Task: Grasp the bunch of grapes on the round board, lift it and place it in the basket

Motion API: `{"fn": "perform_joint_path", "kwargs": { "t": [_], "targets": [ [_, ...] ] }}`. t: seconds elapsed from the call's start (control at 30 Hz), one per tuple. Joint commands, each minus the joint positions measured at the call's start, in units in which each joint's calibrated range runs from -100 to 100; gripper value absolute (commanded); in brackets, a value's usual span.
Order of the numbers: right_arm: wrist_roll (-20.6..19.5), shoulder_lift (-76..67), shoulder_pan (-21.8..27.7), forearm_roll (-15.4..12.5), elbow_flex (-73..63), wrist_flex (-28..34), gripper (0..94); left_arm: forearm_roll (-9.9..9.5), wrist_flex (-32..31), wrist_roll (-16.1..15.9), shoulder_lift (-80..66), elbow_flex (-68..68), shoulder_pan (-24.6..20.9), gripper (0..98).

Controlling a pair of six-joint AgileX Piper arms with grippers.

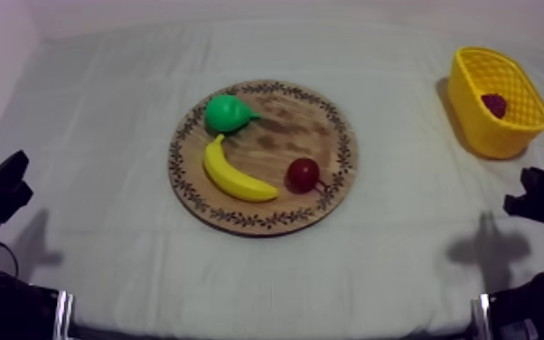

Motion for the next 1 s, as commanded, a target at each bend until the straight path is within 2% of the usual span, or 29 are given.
{"fn": "perform_joint_path", "kwargs": {
  "t": [0.0, 0.2, 0.37, 0.7, 0.97],
  "targets": [
    [1.1, -5.6, -0.3, -1.9, 0.2, 1.4, 1.6, -0.02, 0.0, 0.0, 0.0, 0.0, 0.0, 0.1],
    [4.3, -11.9, -0.7, -6.6, 0.6, 3.7, 0.8, -0.02, 0.0, 0.0, 0.0, 0.0, 0.0, 0.1],
    [6.0, -15.3, -1.0, -9.2, 0.6, 5.2, 0.6, -0.02, 0.0, 0.0, 0.0, 0.0, 0.0, 0.1],
    [8.7, -16.1, -1.2, -9.8, 0.6, 6.4, 0.5, -0.02, 0.0, 0.0, 0.0, 0.0, 0.0, 0.1],
    [9.2, -16.1, -1.2, -9.9, 0.6, 6.4, 0.5, -0.02, 0.0, 0.0, 0.0, 0.0, 0.0, 0.1]
  ]
}}
